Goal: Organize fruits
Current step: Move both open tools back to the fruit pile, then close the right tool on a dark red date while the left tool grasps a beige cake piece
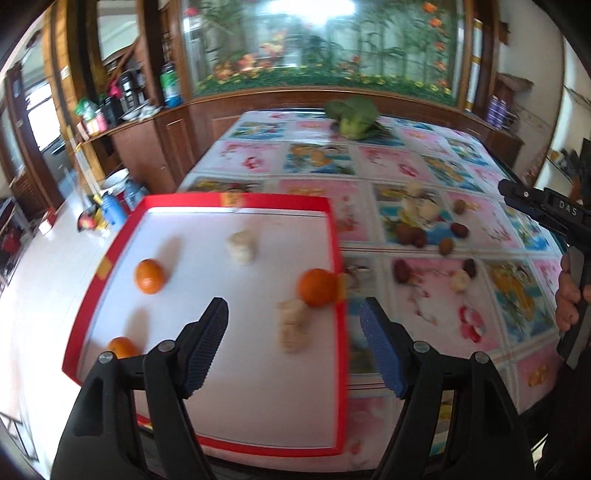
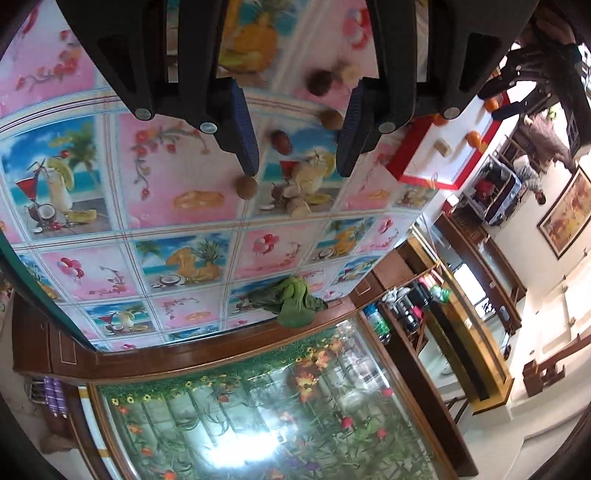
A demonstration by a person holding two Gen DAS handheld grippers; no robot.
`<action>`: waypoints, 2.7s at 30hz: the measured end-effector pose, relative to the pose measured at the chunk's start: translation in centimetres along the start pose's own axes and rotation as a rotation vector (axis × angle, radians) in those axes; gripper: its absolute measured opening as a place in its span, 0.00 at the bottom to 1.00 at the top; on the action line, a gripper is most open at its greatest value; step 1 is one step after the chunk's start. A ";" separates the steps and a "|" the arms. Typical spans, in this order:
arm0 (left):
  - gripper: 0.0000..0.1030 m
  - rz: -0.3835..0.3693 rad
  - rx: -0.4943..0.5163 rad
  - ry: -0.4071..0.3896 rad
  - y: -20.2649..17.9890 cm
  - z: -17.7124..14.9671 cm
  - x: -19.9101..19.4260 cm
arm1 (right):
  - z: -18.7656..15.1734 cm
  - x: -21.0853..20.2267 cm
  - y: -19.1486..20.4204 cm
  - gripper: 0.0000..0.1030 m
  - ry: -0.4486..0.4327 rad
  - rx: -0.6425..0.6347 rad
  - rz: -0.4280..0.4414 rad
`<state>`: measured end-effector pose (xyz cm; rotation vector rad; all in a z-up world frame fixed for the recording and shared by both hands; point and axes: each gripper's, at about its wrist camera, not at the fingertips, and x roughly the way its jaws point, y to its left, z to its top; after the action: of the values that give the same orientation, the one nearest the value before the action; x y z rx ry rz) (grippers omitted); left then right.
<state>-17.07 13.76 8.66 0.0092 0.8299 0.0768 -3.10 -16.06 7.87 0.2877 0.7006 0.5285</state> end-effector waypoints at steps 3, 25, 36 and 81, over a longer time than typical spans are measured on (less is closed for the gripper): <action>0.72 -0.025 0.053 0.009 -2.6 -0.1 0.2 | -0.5 0.1 0.3 0.42 0.038 -0.064 -0.029; 0.72 -0.215 0.183 0.084 -9.2 -1.3 3.7 | -6.1 6.0 5.3 0.25 0.303 -0.302 -0.112; 0.72 -0.265 0.206 0.086 -9.9 -1.4 4.2 | -5.2 7.0 4.9 0.25 0.281 -0.239 -0.107; 0.23 -0.297 0.148 0.010 -9.9 0.7 2.7 | -1.3 2.7 -1.4 0.24 -0.007 0.001 -0.201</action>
<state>-14.10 4.09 6.79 0.0252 0.8374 -0.2643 -1.69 -15.65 4.90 0.2172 0.7145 0.3353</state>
